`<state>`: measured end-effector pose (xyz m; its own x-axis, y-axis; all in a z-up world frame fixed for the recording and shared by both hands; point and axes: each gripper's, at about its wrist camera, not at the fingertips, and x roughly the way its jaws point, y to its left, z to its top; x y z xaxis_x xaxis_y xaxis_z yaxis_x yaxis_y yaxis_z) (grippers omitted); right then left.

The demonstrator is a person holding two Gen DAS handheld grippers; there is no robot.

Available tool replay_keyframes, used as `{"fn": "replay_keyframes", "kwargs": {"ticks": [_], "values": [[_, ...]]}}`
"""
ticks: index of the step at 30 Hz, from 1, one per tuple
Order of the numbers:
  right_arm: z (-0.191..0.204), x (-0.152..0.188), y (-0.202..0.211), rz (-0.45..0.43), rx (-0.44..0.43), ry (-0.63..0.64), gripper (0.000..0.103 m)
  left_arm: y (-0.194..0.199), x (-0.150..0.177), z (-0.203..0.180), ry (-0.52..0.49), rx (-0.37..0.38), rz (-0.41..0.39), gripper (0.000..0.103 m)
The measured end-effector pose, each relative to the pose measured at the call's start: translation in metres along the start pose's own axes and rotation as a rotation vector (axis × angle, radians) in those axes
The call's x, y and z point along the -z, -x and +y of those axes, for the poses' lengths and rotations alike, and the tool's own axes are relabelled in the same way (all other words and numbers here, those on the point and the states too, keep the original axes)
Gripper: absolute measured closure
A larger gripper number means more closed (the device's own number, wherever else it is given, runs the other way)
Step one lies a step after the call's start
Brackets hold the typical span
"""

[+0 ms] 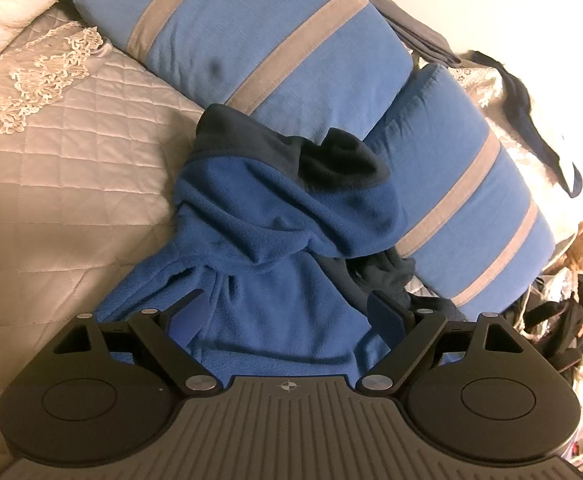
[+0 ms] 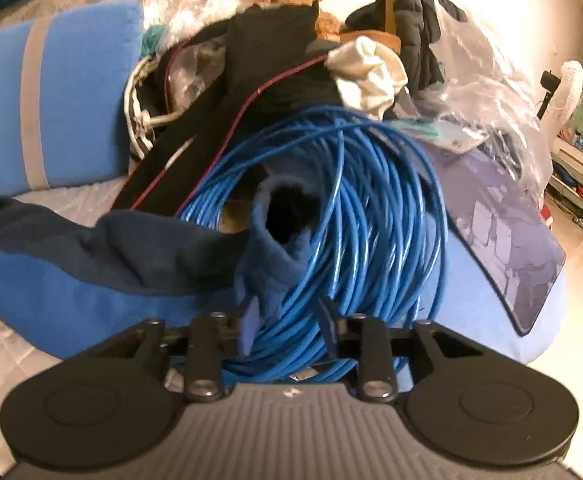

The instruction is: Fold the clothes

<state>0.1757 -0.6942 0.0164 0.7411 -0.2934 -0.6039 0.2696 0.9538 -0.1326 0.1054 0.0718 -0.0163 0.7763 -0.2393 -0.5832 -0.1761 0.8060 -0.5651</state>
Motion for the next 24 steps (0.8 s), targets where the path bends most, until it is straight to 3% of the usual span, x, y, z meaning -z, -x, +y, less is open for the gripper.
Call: {"fn": "replay_keyframes", "kwargs": {"ticks": [4, 10, 12, 14, 16, 24], "values": [[-0.002, 0.005, -0.01, -0.004, -0.01, -0.026, 0.064, 0.0, -0.001, 0.001, -0.001, -0.001, 0.002, 0.016], [0.0, 0.009, -0.017, -0.012, -0.034, -0.039, 0.064, 0.0, -0.002, 0.001, -0.002, -0.002, 0.004, 0.016], [0.0, 0.009, -0.021, -0.009, -0.036, -0.047, 0.073, 0.0, -0.002, 0.001, -0.002, -0.003, 0.004, 0.016], [0.0, 0.01, -0.025, -0.005, -0.043, -0.062, 0.091, 0.001, -0.002, 0.001, -0.002, -0.004, 0.004, 0.016], [0.001, 0.01, -0.026, -0.011, -0.044, -0.077, 0.098, 0.001, -0.002, 0.001, -0.002, -0.006, 0.003, 0.016], [0.001, 0.012, -0.008, 0.024, 0.073, -0.137, 0.101, 0.001, -0.002, 0.0, -0.008, -0.01, 0.006, 0.016]]}}
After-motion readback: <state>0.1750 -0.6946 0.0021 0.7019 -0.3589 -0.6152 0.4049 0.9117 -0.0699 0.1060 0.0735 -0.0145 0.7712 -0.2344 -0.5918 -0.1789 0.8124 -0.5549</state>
